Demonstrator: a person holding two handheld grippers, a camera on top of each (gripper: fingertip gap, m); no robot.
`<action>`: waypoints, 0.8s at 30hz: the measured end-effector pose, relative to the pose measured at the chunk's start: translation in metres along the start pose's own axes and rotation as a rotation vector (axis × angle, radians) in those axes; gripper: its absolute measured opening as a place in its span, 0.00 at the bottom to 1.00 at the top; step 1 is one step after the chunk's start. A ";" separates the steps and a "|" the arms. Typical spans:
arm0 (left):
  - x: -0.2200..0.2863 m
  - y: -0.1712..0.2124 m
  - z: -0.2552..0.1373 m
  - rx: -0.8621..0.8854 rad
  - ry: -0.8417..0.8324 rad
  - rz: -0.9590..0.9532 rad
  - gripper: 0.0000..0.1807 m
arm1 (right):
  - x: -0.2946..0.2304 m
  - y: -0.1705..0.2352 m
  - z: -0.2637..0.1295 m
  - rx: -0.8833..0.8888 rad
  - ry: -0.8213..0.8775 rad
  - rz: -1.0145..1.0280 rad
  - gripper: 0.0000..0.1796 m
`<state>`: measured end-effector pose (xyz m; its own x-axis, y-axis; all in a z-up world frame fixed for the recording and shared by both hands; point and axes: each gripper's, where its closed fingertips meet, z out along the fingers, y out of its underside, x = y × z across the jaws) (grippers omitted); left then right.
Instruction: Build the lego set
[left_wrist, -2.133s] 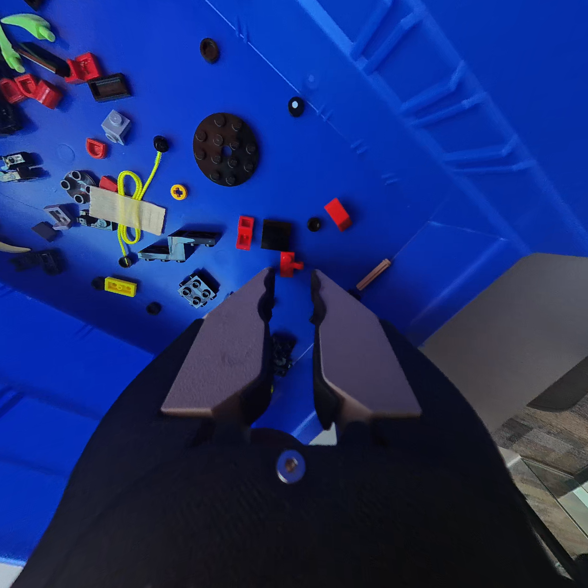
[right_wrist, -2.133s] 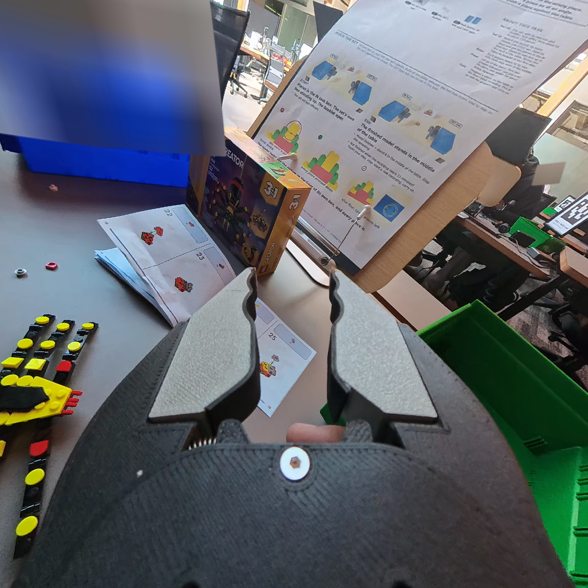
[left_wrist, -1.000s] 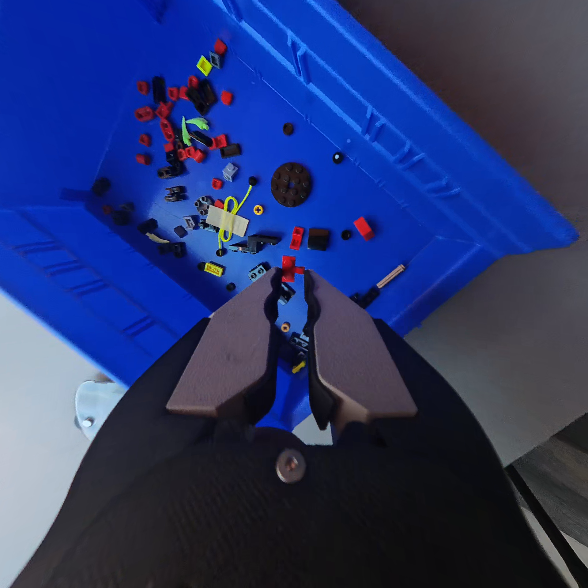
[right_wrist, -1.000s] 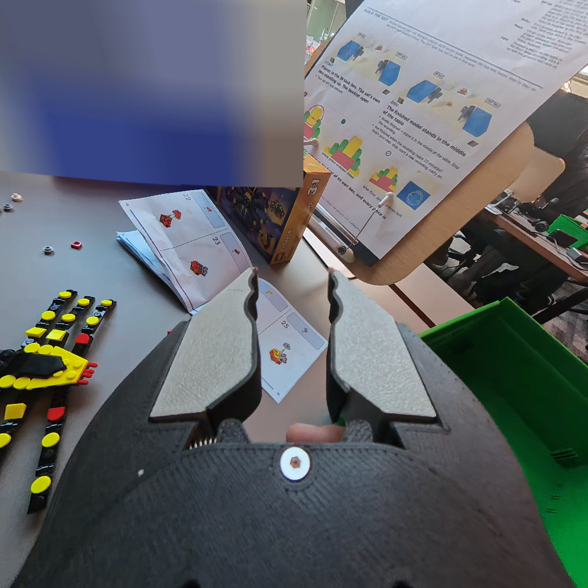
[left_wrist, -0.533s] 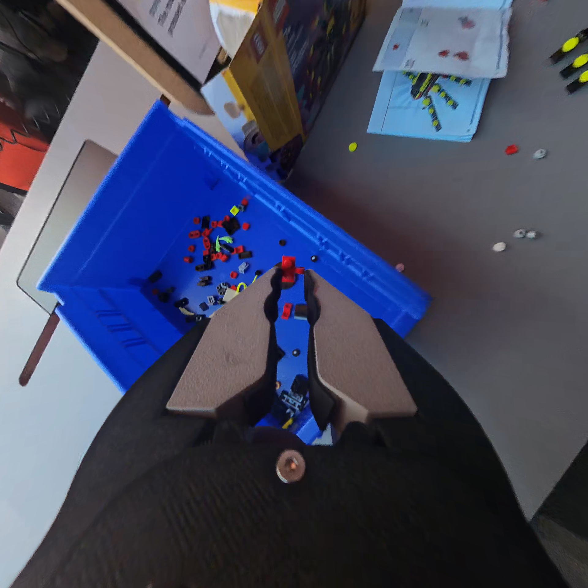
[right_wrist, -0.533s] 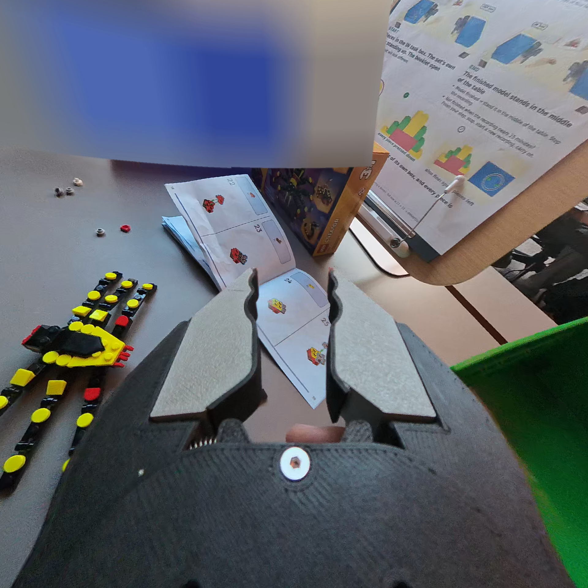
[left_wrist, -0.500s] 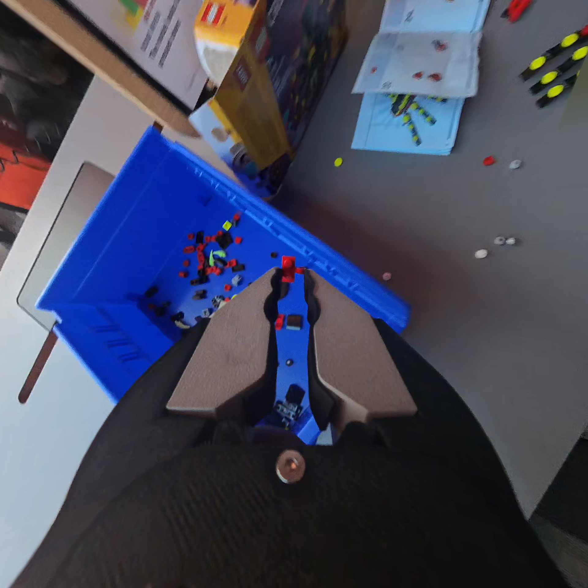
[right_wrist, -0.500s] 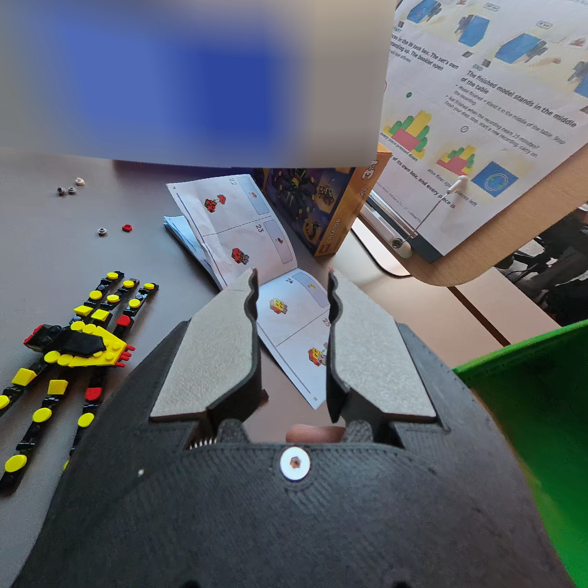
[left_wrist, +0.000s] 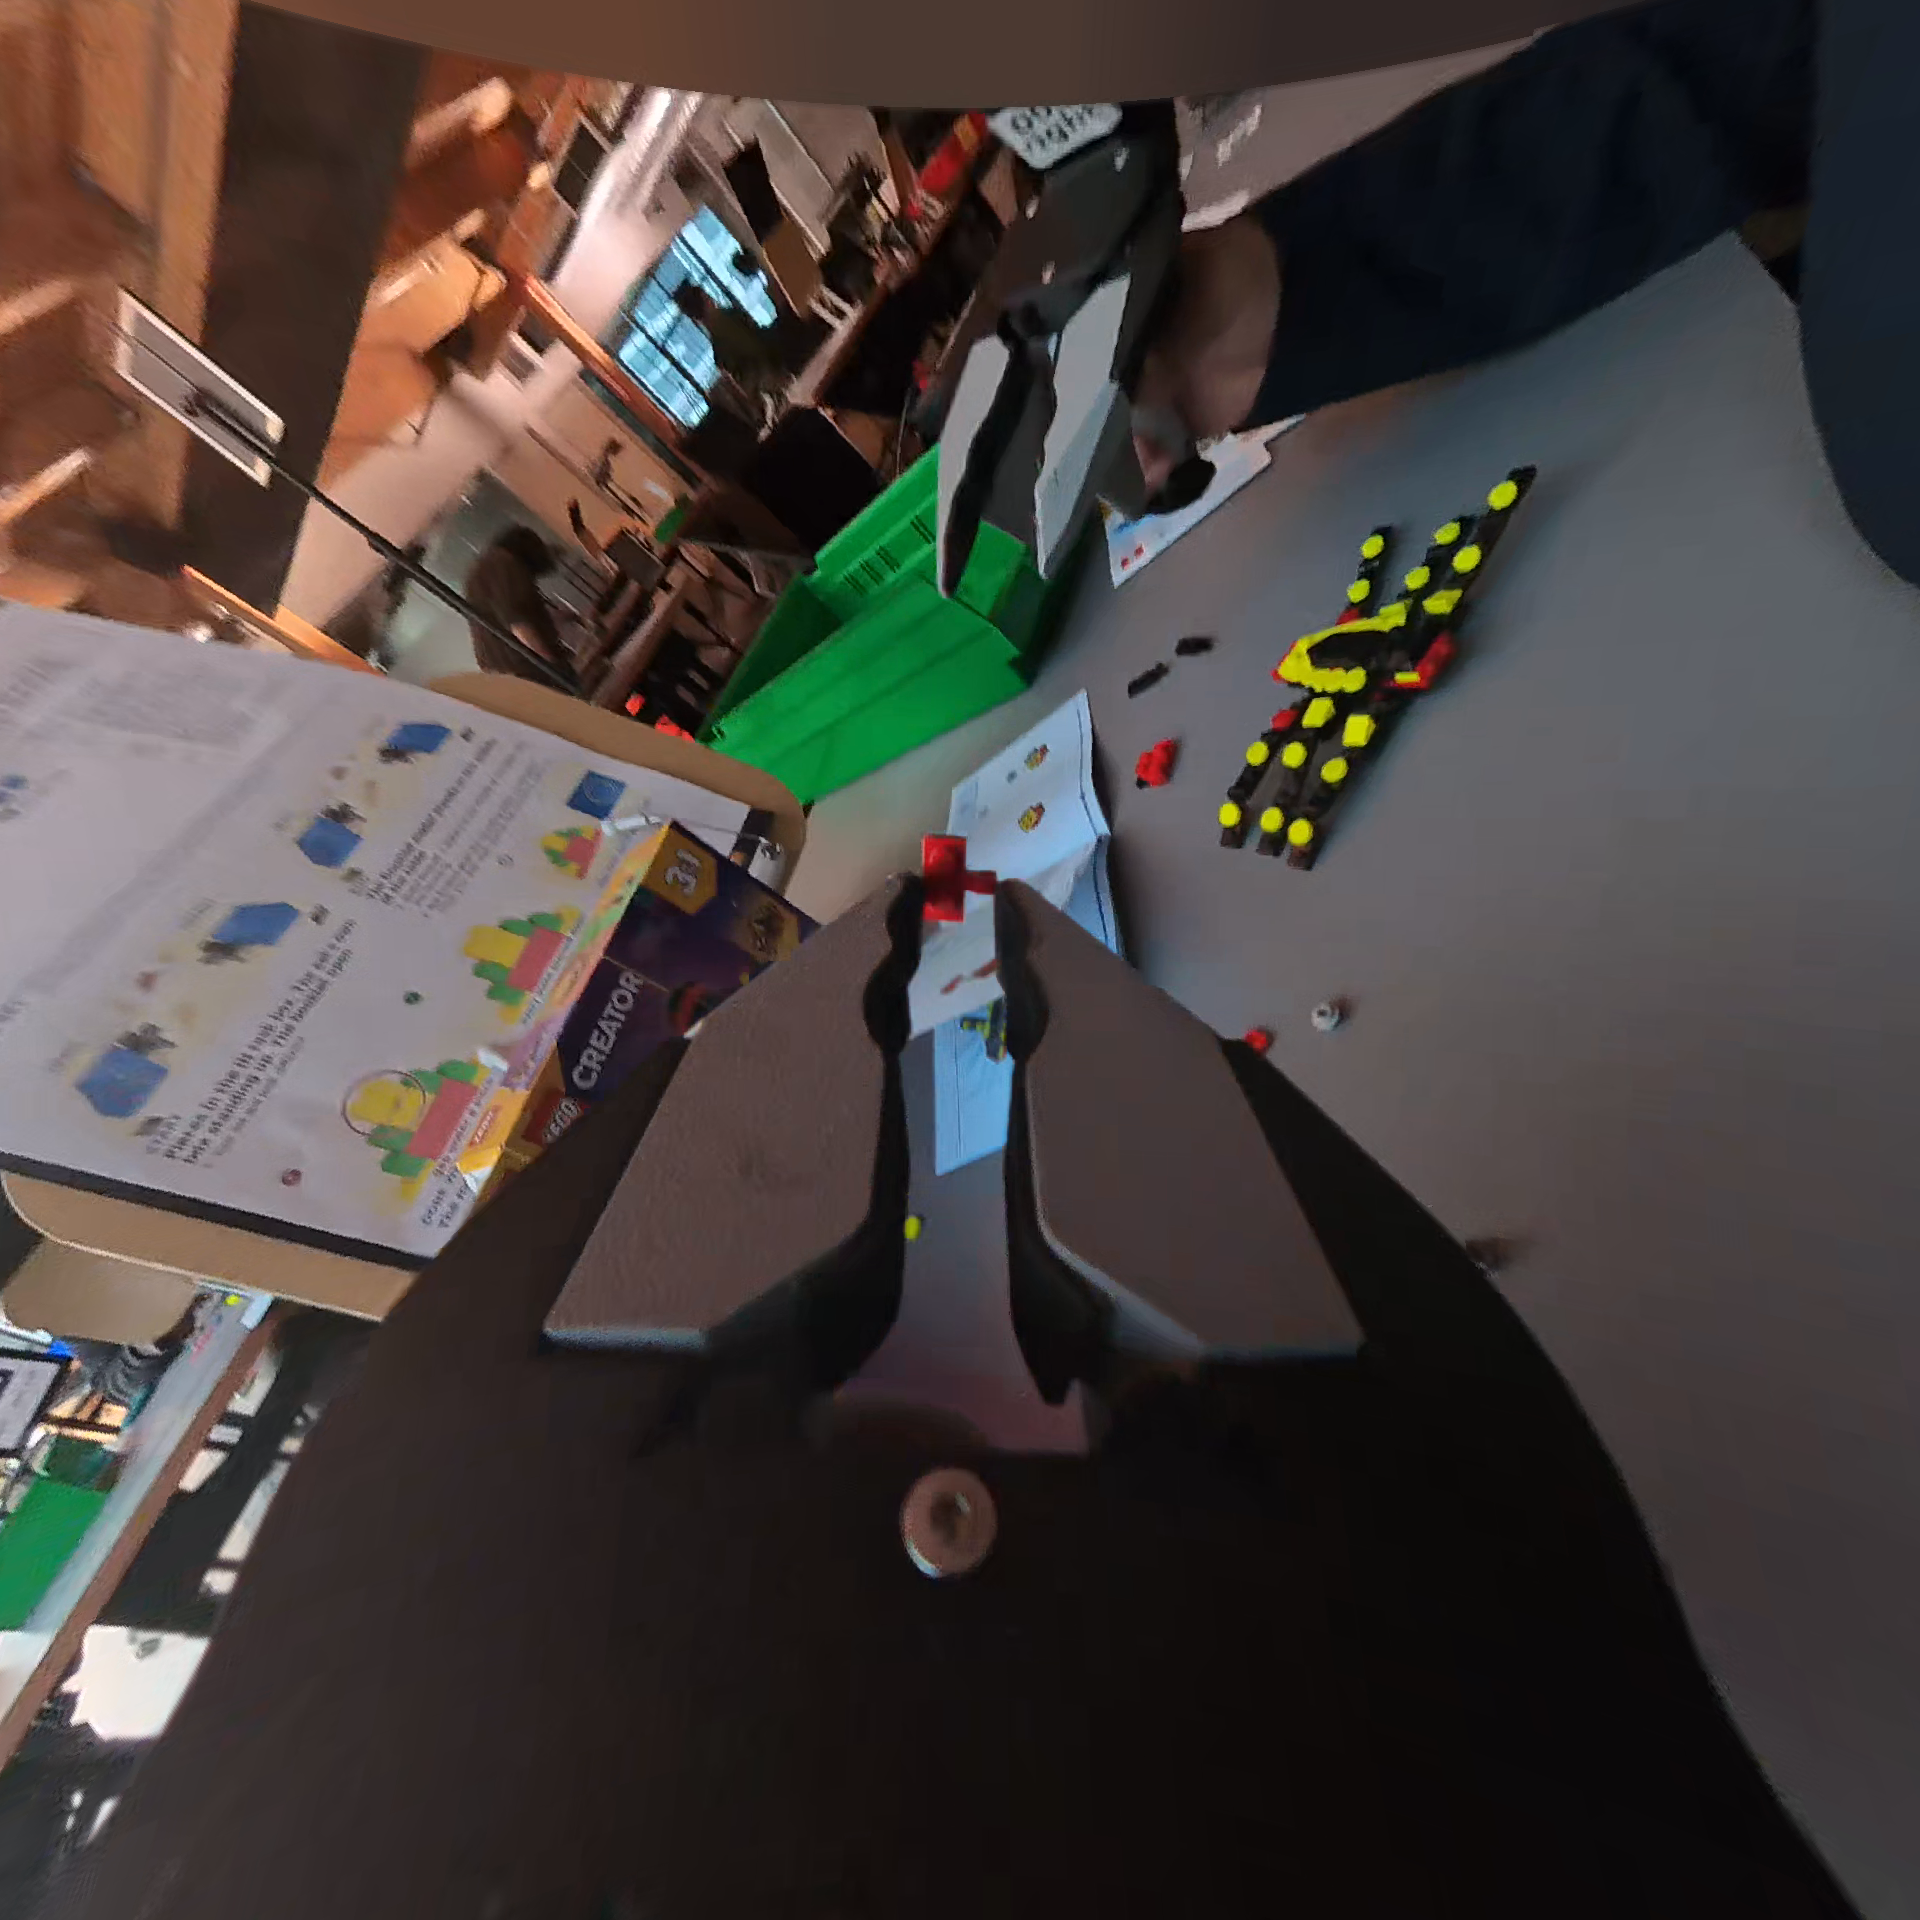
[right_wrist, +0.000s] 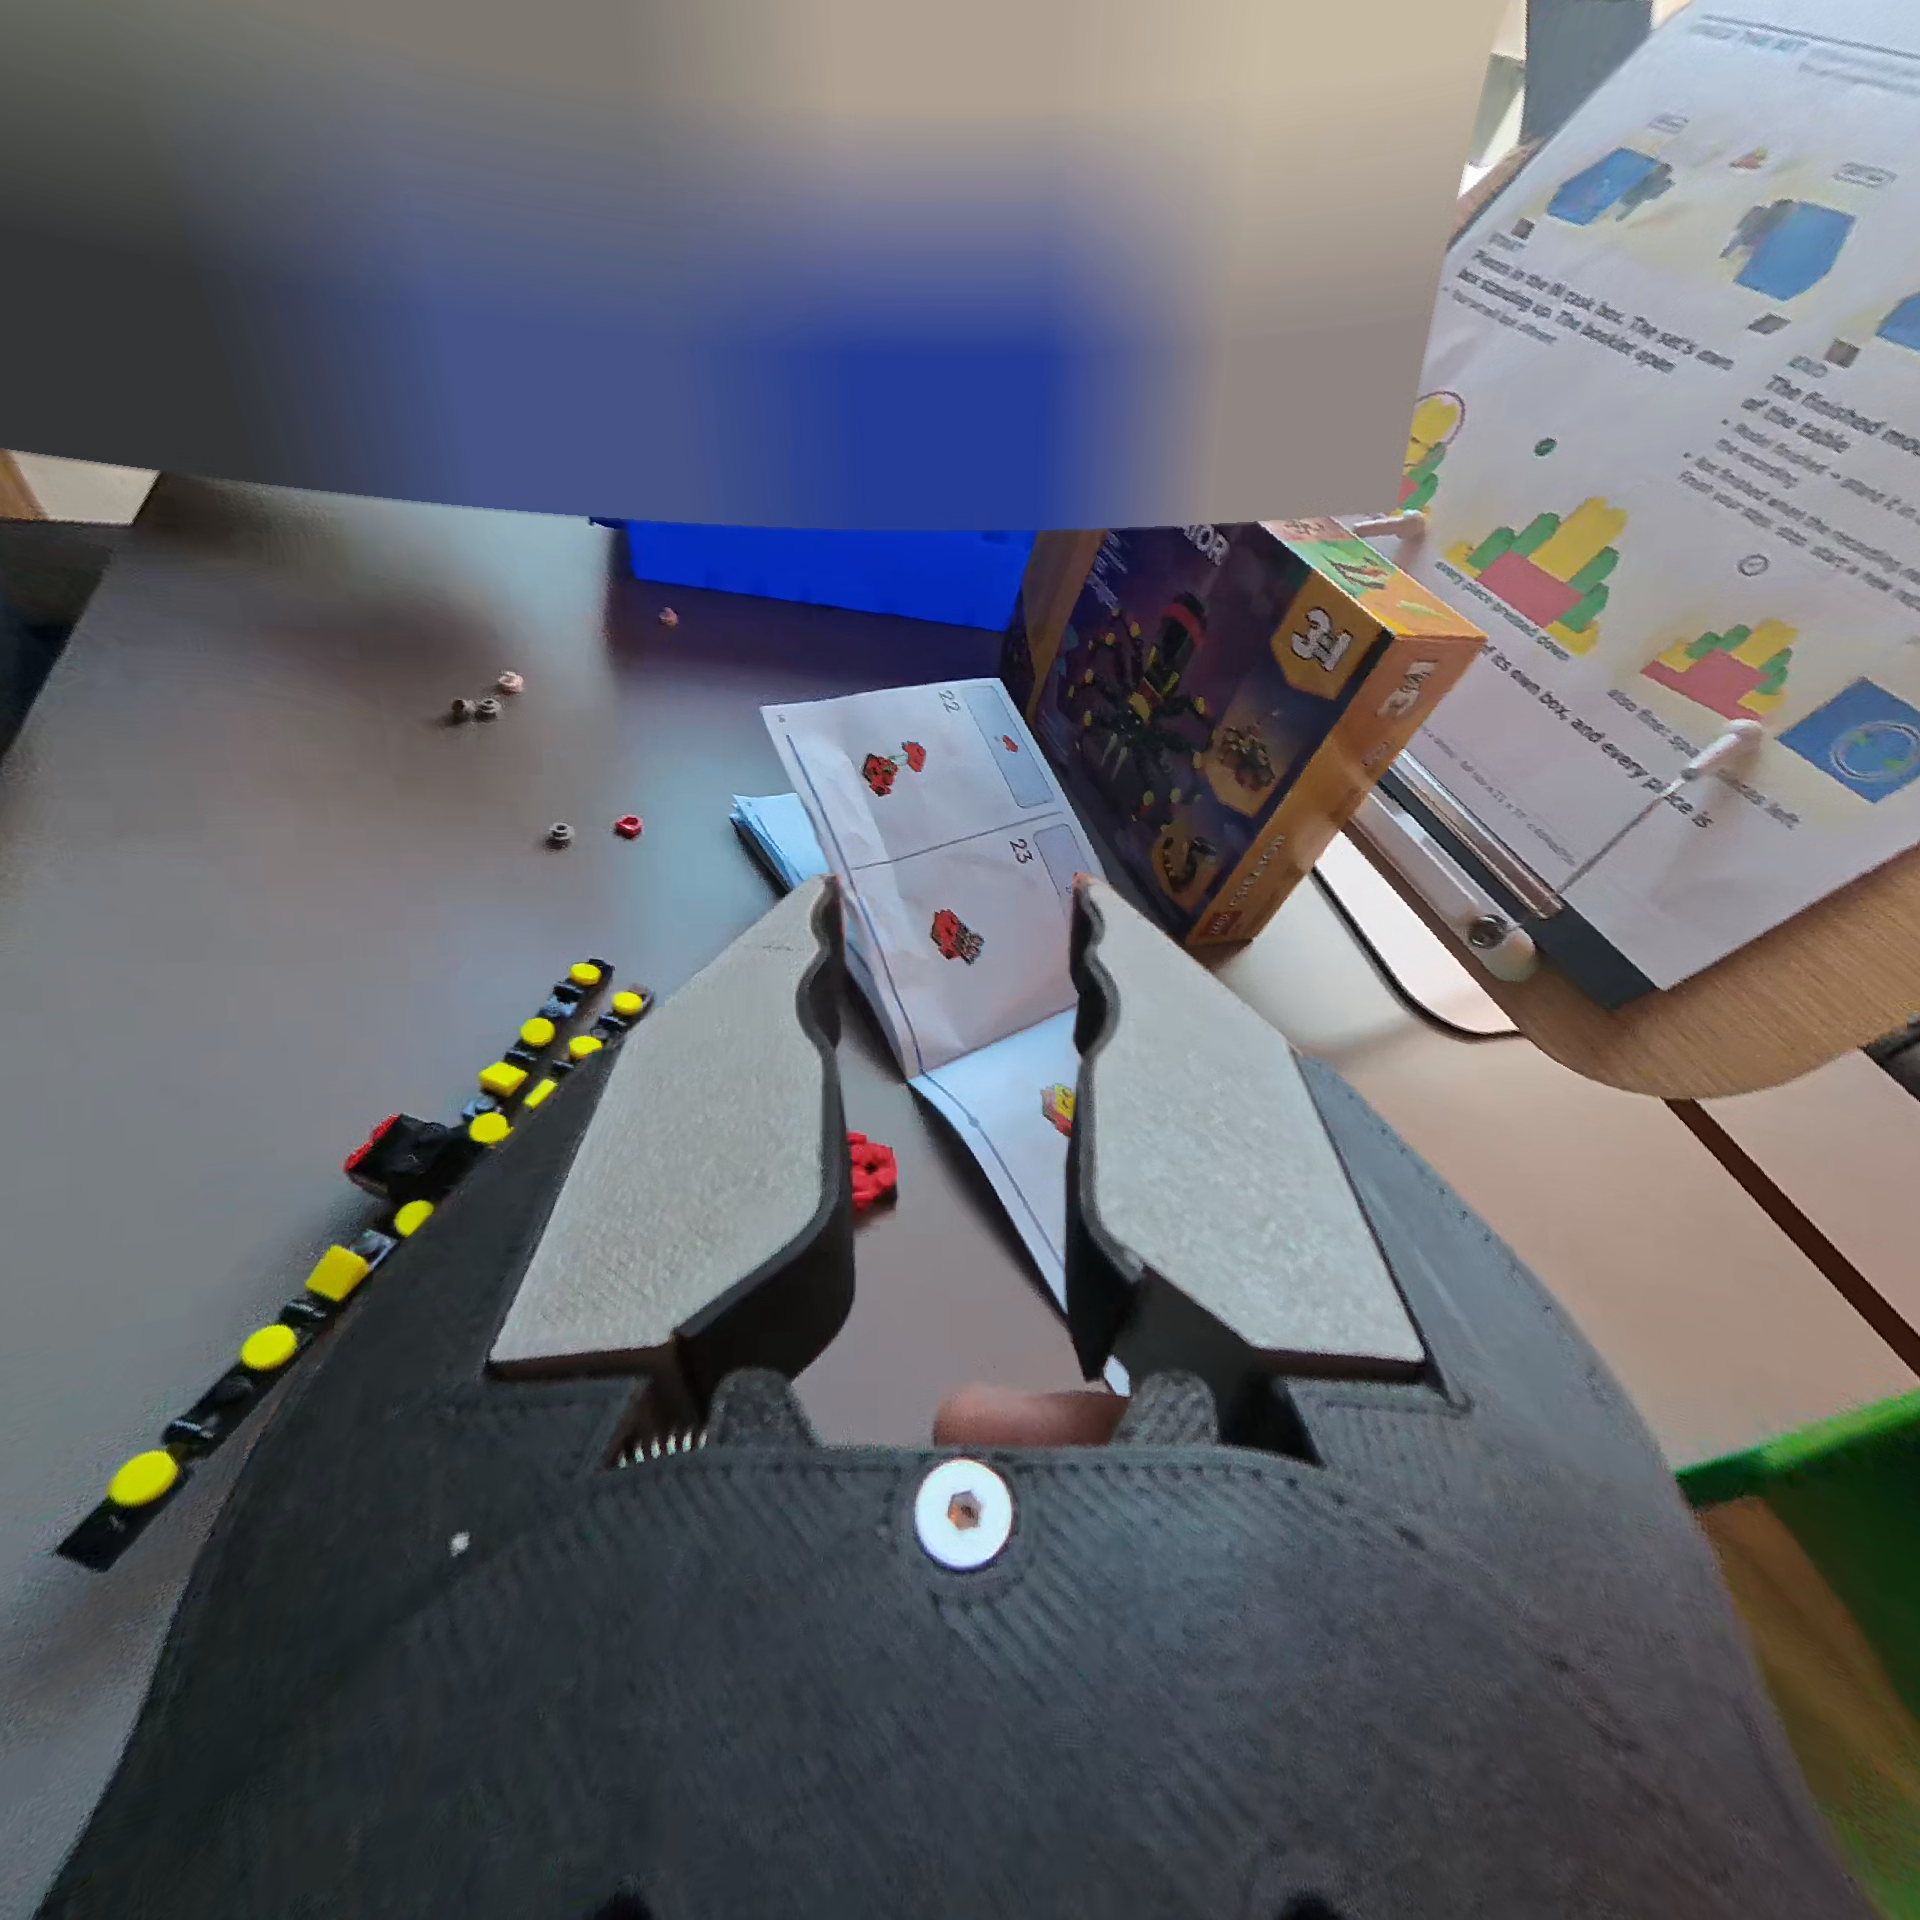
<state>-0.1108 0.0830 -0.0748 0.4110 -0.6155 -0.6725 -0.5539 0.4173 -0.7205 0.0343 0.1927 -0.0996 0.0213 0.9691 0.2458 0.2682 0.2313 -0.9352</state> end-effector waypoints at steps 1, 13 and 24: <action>0.002 -0.006 0.000 0.024 -0.003 0.019 0.06 | -0.003 -0.001 0.002 -0.001 -0.010 -0.006 0.23; 0.004 -0.025 0.008 0.102 0.001 0.095 0.06 | -0.016 -0.005 0.005 -0.007 -0.036 -0.040 0.23; 0.037 0.017 0.086 -0.227 0.158 -0.206 0.06 | -0.035 -0.018 0.009 0.052 -0.117 0.029 0.23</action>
<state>-0.0426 0.1248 -0.1264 0.4239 -0.7748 -0.4691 -0.6252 0.1244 -0.7705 0.0203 0.1553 -0.0940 -0.0851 0.9781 0.1899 0.2184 0.2043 -0.9542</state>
